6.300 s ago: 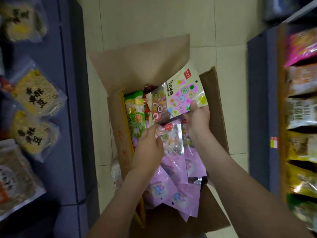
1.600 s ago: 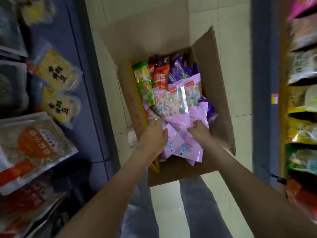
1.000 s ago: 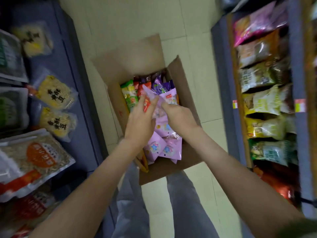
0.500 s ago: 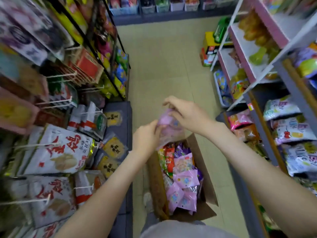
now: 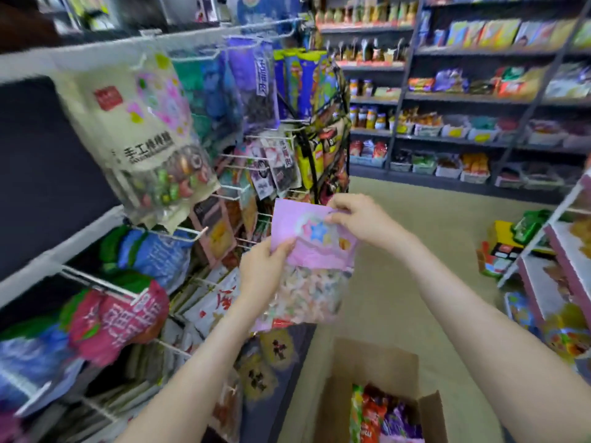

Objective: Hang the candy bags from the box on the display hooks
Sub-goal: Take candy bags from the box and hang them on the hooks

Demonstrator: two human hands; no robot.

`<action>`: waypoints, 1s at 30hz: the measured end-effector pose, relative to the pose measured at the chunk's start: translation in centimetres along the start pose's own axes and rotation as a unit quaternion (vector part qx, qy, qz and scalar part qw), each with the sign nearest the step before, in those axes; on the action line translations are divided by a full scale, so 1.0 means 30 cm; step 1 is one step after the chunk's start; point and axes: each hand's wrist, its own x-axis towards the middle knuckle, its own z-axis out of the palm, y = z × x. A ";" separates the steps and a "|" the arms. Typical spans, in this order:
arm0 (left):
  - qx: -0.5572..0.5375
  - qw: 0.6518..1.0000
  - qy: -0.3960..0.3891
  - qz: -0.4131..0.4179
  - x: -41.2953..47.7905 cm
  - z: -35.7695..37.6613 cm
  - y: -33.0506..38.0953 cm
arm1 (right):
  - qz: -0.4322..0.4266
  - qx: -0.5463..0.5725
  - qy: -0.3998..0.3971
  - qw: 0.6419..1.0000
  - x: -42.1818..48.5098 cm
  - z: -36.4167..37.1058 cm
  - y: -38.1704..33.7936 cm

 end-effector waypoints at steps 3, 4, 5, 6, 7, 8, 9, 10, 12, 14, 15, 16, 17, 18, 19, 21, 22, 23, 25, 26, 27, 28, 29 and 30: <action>-0.085 0.996 0.035 0.012 0.003 -0.128 0.011 | -0.047 0.029 0.007 0.998 0.044 0.007 -0.140; -0.114 0.992 0.041 0.021 0.000 -0.171 0.019 | -0.067 0.038 0.007 0.997 0.055 0.005 -0.189; -0.136 0.989 0.043 0.029 -0.005 -0.213 0.026 | -0.088 0.041 0.008 0.995 0.065 0.003 -0.233; -0.151 0.987 0.044 0.038 -0.015 -0.254 0.041 | -0.109 0.035 0.011 0.993 0.074 0.002 -0.277; -0.161 0.985 0.046 0.047 -0.023 -0.292 0.053 | -0.132 0.027 0.018 0.991 0.083 0.002 -0.320; -0.175 0.981 0.053 0.057 -0.035 -0.329 0.067 | -0.154 0.021 0.026 0.987 0.089 0.005 -0.366; -0.195 0.976 0.065 0.065 -0.047 -0.364 0.080 | -0.179 0.017 0.036 0.983 0.097 0.011 -0.410; -0.212 0.971 0.079 0.075 -0.062 -0.396 0.093 | -0.207 0.014 0.047 0.977 0.103 0.018 -0.455; -0.236 0.960 0.110 0.099 -0.099 -0.457 0.121 | -0.269 0.025 0.070 0.960 0.110 0.032 -0.544; -0.247 0.949 0.156 0.117 -0.124 -0.508 0.146 | -0.304 0.046 0.085 0.948 0.120 0.038 -0.623; -0.253 0.942 0.186 0.121 -0.133 -0.531 0.159 | -0.310 0.054 0.086 0.945 0.123 0.043 -0.658; -0.261 0.933 0.218 0.121 -0.139 -0.561 0.173 | -0.311 0.059 0.084 0.945 0.130 0.051 -0.697; -0.268 0.925 0.244 0.118 -0.134 -0.583 0.182 | -0.301 0.064 0.087 0.947 0.136 0.056 -0.725; -0.270 0.919 0.266 0.113 -0.129 -0.602 0.192 | -0.287 0.077 0.090 0.950 0.142 0.061 -0.751; -0.269 0.912 0.291 0.106 -0.124 -0.628 0.196 | -0.278 0.091 0.092 0.952 0.156 0.069 -0.782; -0.275 0.899 0.326 0.097 -0.117 -0.678 0.206 | -0.260 0.108 0.095 0.955 0.185 0.087 -0.846; -0.286 0.894 0.334 0.092 -0.114 -0.701 0.211 | -0.249 0.106 0.096 0.958 0.201 0.096 -0.876; -0.297 0.888 0.338 0.088 -0.111 -0.725 0.214 | -0.237 0.102 0.101 0.961 0.216 0.105 -0.903; -0.313 0.881 0.345 0.077 -0.107 -0.765 0.217 | -0.218 0.101 0.107 0.965 0.238 0.123 -0.945; -0.318 0.877 0.352 0.076 -0.103 -0.785 0.215 | -0.216 0.103 0.110 0.965 0.247 0.132 -0.963; -0.322 0.873 0.357 0.077 -0.101 -0.804 0.215 | -0.217 0.105 0.113 0.964 0.254 0.140 -0.979; -0.324 0.871 0.362 0.079 -0.098 -0.822 0.211 | -0.217 0.107 0.114 0.964 0.261 0.147 -0.994; -0.324 0.869 0.366 0.080 -0.094 -0.840 0.208 | -0.218 0.108 0.114 0.963 0.270 0.154 -1.008; -0.323 0.868 0.369 0.079 -0.092 -0.854 0.205 | -0.220 0.110 0.112 0.963 0.279 0.161 -1.021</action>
